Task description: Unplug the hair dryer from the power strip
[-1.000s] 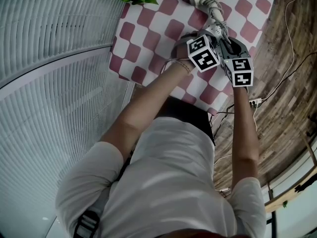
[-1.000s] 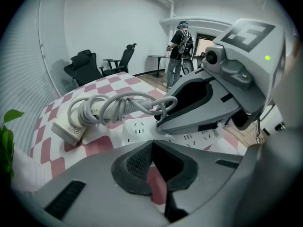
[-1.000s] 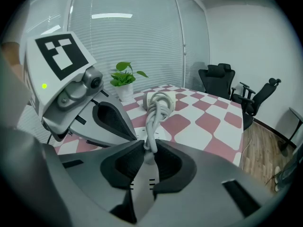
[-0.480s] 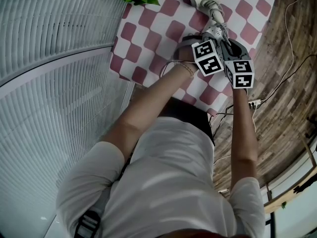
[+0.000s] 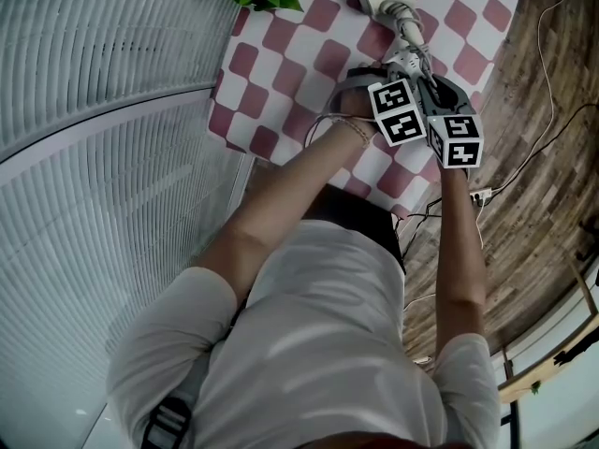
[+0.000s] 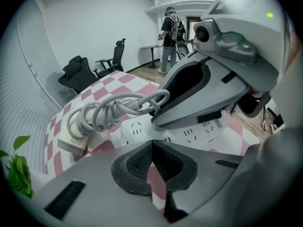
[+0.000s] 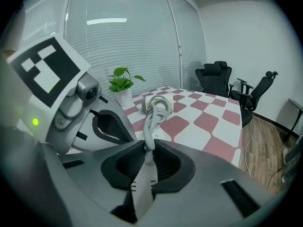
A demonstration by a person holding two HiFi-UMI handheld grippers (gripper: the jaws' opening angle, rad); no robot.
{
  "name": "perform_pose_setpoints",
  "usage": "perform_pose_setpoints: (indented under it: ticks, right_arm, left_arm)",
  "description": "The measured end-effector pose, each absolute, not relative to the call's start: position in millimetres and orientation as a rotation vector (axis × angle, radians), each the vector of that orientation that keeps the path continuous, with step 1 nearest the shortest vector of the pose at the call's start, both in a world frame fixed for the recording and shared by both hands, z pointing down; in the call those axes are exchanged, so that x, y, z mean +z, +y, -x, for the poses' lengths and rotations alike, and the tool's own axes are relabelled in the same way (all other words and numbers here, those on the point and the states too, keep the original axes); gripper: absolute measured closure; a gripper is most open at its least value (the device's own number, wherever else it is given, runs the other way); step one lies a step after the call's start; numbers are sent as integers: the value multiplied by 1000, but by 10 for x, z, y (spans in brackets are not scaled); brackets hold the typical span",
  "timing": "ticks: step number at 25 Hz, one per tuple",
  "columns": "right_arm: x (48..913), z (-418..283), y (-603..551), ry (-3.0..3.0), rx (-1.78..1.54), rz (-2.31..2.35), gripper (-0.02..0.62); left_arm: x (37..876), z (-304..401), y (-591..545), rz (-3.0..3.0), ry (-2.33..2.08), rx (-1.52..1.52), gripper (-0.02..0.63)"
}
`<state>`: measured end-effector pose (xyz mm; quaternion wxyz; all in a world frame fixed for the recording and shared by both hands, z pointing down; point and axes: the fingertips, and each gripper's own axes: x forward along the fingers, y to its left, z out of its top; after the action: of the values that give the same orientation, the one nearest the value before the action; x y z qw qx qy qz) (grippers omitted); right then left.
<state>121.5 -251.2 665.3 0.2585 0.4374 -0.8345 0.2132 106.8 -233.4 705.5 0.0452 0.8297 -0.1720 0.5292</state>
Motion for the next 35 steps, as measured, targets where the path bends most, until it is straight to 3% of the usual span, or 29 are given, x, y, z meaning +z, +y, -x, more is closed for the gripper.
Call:
perform_pose_setpoints:
  ticks: [6, 35]
  right_arm:
    - [6047, -1151, -2704, -2350, 518, -1171, 517]
    - [6381, -1588, -2691, -2230, 531, -1136, 515]
  left_arm:
    - [6964, -1076, -2328, -2516, -523, 1610, 578]
    - [7038, -1073, -2339, -2491, -497, 1578, 577]
